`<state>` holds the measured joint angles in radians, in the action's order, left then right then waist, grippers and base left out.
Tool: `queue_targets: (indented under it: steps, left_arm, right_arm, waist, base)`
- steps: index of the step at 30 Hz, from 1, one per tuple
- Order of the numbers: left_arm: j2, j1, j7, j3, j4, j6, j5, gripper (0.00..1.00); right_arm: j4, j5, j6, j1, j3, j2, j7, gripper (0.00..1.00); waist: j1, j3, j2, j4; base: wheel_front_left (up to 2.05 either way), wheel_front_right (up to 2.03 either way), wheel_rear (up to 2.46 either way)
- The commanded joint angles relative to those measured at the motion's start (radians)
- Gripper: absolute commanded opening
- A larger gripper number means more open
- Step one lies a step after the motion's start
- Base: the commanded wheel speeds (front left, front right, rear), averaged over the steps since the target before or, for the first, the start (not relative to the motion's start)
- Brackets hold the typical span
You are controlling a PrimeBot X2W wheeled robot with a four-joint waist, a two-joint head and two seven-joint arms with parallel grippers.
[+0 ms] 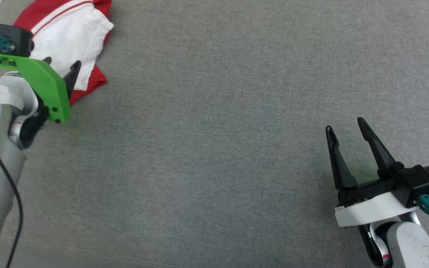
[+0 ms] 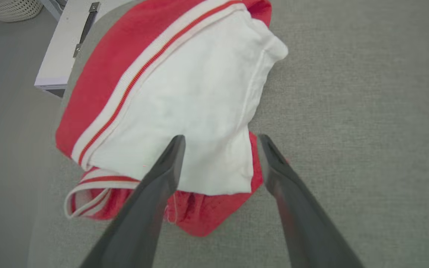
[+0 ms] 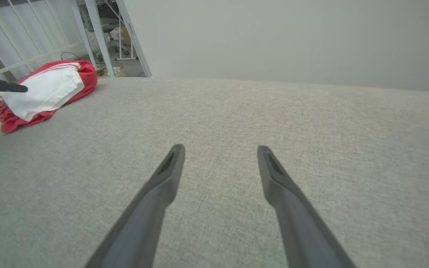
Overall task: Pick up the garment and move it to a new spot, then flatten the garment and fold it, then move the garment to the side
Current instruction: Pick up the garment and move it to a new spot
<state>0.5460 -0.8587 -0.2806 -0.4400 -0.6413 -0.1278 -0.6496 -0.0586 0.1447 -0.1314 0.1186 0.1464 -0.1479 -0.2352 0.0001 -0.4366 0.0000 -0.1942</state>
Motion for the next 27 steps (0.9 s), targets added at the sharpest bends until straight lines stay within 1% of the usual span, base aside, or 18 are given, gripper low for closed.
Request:
queue_targets:
  steps: [1,5,7,8,10,12,13,14,16,20,27]
  left_arm:
    - [0.03,-0.029,-0.009,-0.012,-0.012,-0.003,-0.02,1.0]
    - [0.078,-0.055,-0.057,-0.055,-0.052,-0.003,-0.083,1.0]
    - [0.087,-0.059,-0.078,-0.076,-0.063,-0.003,-0.109,1.0]
    - [0.096,-0.058,-0.09,-0.102,-0.061,-0.003,-0.115,1.0]
    - [0.112,-0.057,-0.091,-0.13,-0.068,-0.003,-0.128,1.0]
    - [0.111,-0.053,-0.098,-0.144,-0.083,-0.003,-0.157,1.0]
    - [0.11,-0.051,-0.103,-0.157,-0.084,-0.003,-0.171,0.17]
    - [0.111,-0.05,-0.102,-0.165,-0.083,-0.003,-0.181,0.0]
    - [0.111,-0.048,-0.091,-0.179,-0.081,-0.003,-0.2,0.0]
    - [0.111,-0.051,-0.013,-0.174,-0.082,-0.003,-0.23,0.0]
    - [0.121,-0.039,0.132,-0.154,-0.053,-0.003,-0.258,0.0]
  right_arm:
    - [0.002,-0.006,0.001,0.021,0.003,0.001,-0.009,1.0]
    - [0.01,-0.011,0.001,0.032,0.004,0.006,-0.014,1.0]
    - [0.014,-0.012,0.001,0.034,0.002,0.007,-0.016,1.0]
    - [0.017,-0.012,0.001,0.036,0.001,0.007,-0.017,1.0]
    - [0.021,-0.012,0.001,0.04,-0.001,0.007,-0.019,1.0]
    - [0.027,-0.013,0.001,0.045,-0.003,0.008,-0.02,1.0]
    - [0.029,-0.014,0.001,0.048,-0.003,0.01,-0.021,1.0]
    - [0.031,-0.014,0.001,0.05,-0.003,0.01,-0.021,1.0]
    - [0.037,-0.015,0.001,0.054,-0.005,0.012,-0.022,1.0]
    - [0.053,-0.017,0.001,0.051,-0.004,0.015,-0.024,1.0]
    - [0.096,-0.003,0.001,0.033,-0.009,0.03,-0.026,1.0]
  waist:
    - [-0.0001,-0.09,0.0,0.089]
    - [-0.0001,-0.115,0.0,0.108]
    - [-0.0001,-0.12,0.0,0.111]
    - [-0.0001,-0.122,0.0,0.112]
    - [-0.0001,-0.126,0.0,0.112]
    - [-0.0001,-0.126,0.0,0.111]
    - [-0.0001,-0.125,0.0,0.109]
    - [-0.0001,-0.124,0.0,0.108]
    - [-0.0001,-0.116,0.0,0.103]
    - [-0.0001,-0.083,0.0,0.095]
    - [-0.0001,0.037,0.0,0.092]
  base:
    - [0.0,0.0,0.0]
    - [0.0,0.0,0.0]
    - [0.0,0.0,0.0]
    - [0.0,0.0,0.0]
    - [0.0,0.0,0.0]
    - [0.0,0.0,0.0]
    - [0.0,0.0,0.0]
    - [0.0,0.0,0.0]
    - [0.0,0.0,0.0]
    - [0.0,0.0,0.0]
    - [0.0,0.0,0.0]
